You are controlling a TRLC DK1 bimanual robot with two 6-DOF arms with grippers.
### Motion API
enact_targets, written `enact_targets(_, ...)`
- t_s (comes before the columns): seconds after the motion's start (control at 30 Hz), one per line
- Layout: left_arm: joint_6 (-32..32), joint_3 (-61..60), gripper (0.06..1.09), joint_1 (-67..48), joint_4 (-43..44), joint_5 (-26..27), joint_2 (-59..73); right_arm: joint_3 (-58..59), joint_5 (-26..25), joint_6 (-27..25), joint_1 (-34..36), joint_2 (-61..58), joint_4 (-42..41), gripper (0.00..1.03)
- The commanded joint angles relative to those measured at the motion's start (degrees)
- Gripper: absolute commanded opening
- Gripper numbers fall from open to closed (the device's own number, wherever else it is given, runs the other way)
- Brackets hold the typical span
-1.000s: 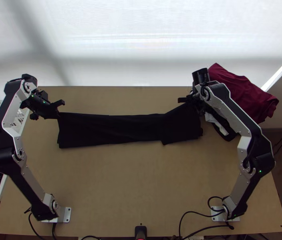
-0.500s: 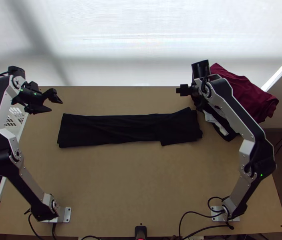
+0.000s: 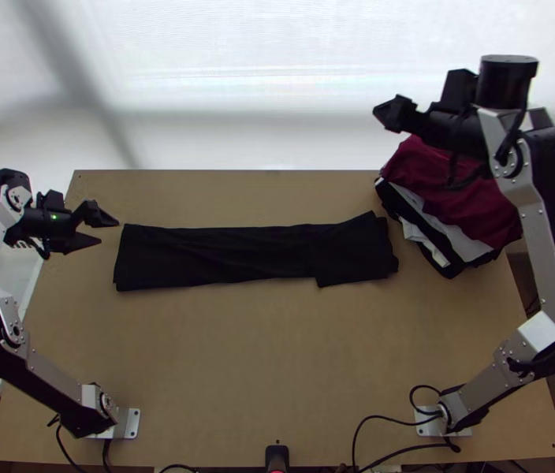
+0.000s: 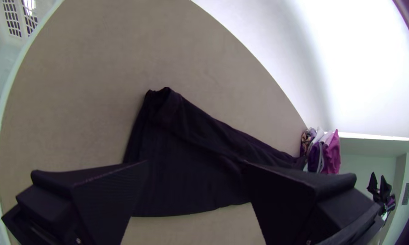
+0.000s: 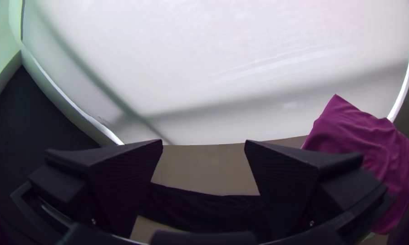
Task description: Fold the t-shirt
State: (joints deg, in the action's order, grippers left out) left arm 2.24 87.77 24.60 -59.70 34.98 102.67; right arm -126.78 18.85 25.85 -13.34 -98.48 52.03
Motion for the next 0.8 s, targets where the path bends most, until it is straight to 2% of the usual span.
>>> enact_targets(0.0,-3.0,-3.8,1.03,1.5,2.4,1.3,-2.1,-2.2,4.0,4.0,1.5,-0.8,0.9,0.87)
enact_targets(0.33,-10.6,-8.4,1.03,2.5,5.9,1.9,2.3,-4.4,8.8,7.6,2.3,-0.8,0.5,0.87)
enact_targets(0.53,-11.6,-10.1,1.04,3.2,8.8,1.8,5.4,-5.3,11.8,10.5,3.7,-0.7,-0.7,0.87)
enact_targets(0.77,-12.1,-11.1,1.04,3.4,11.6,0.5,8.0,-5.7,12.7,11.4,4.8,-0.4,-1.0,0.87)
